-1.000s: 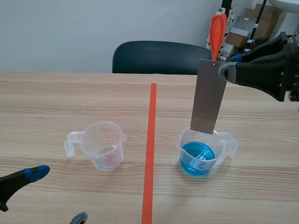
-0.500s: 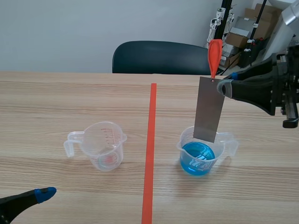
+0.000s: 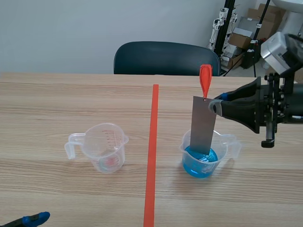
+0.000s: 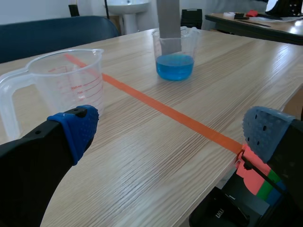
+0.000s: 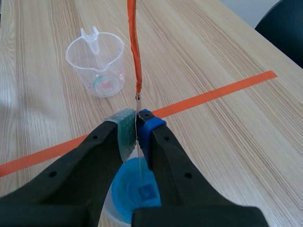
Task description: Do the redox reaction experiment. lower the plate into the blue solution
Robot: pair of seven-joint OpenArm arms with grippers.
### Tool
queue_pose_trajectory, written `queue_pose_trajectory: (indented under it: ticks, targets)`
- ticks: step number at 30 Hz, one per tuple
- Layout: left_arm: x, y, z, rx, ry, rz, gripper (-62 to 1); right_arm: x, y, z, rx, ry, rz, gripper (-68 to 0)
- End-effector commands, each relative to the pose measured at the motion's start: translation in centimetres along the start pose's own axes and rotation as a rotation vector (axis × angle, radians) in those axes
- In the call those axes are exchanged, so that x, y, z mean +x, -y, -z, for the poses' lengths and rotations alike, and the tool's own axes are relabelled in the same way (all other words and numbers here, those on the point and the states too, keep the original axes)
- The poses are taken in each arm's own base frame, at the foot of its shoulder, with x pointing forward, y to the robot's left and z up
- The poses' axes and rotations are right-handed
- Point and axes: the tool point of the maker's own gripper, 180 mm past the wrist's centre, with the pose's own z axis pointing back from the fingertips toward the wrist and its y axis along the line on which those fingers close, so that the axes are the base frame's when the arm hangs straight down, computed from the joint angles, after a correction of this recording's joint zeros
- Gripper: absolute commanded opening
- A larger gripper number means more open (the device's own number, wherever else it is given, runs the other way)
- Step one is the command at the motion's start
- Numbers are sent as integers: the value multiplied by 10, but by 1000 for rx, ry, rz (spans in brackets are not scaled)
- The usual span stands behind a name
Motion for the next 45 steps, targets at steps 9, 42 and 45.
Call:
queue_pose_trajectory:
  ticks: [9, 42, 45]
  targets:
    - [0, -5, 3, 23, 50, 12, 14, -8, -1, 7, 0, 25, -21, -669]
    - [15, -20, 40, 44, 190, 23, 14, -22, 0, -11, -4, 24, -63, -669]
    - [15, -21, 40, 44, 191, 23, 14, -21, 0, -13, -6, 30, -64, -669]
